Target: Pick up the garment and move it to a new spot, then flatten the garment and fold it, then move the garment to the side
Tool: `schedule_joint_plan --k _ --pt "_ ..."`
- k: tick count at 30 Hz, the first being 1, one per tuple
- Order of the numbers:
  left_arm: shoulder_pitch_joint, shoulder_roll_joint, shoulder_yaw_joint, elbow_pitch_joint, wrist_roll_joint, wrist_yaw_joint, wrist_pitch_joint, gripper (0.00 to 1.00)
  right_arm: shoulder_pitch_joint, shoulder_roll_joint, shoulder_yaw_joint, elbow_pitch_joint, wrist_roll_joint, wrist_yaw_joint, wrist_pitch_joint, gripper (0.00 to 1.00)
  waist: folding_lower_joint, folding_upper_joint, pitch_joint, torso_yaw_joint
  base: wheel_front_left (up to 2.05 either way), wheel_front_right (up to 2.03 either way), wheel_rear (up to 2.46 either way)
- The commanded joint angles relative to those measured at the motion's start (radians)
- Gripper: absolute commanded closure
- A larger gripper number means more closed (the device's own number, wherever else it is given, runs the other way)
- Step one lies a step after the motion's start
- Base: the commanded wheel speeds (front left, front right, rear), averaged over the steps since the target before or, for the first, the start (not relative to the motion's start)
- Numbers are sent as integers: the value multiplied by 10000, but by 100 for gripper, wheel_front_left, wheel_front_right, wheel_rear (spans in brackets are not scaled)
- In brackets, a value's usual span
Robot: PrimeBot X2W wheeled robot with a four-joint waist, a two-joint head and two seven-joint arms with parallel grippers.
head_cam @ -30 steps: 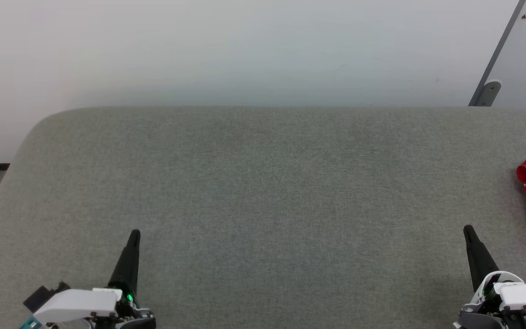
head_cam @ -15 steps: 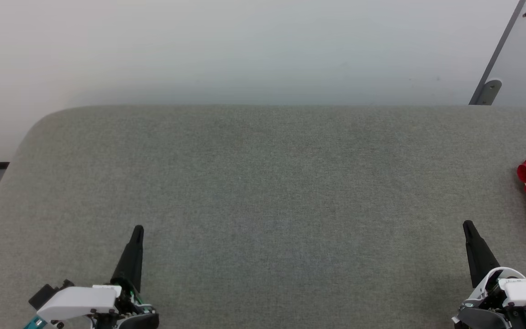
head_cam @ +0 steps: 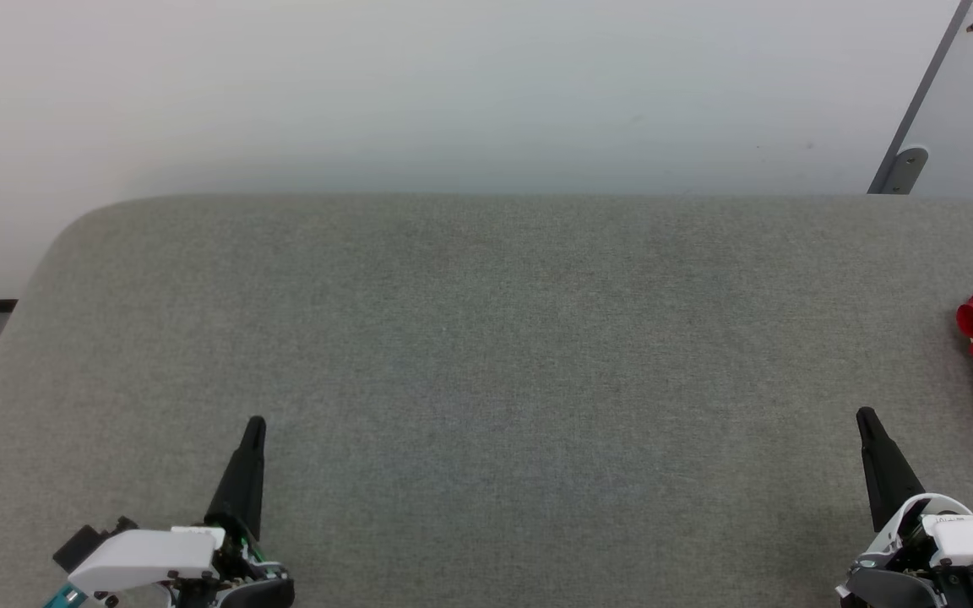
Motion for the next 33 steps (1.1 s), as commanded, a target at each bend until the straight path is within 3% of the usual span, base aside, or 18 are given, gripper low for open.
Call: schedule_joint_plan --k 1,33 --pt "-94 -1 18 8 -27 -53 21 100 -26 35 -3 1 41 -14 22 100 0 0 0 0 0 0 0" --pt "-92 1 17 7 -32 -53 16 100 -26 33 0 0 43 -14 20 100 0 0 0 0 0 0 0"
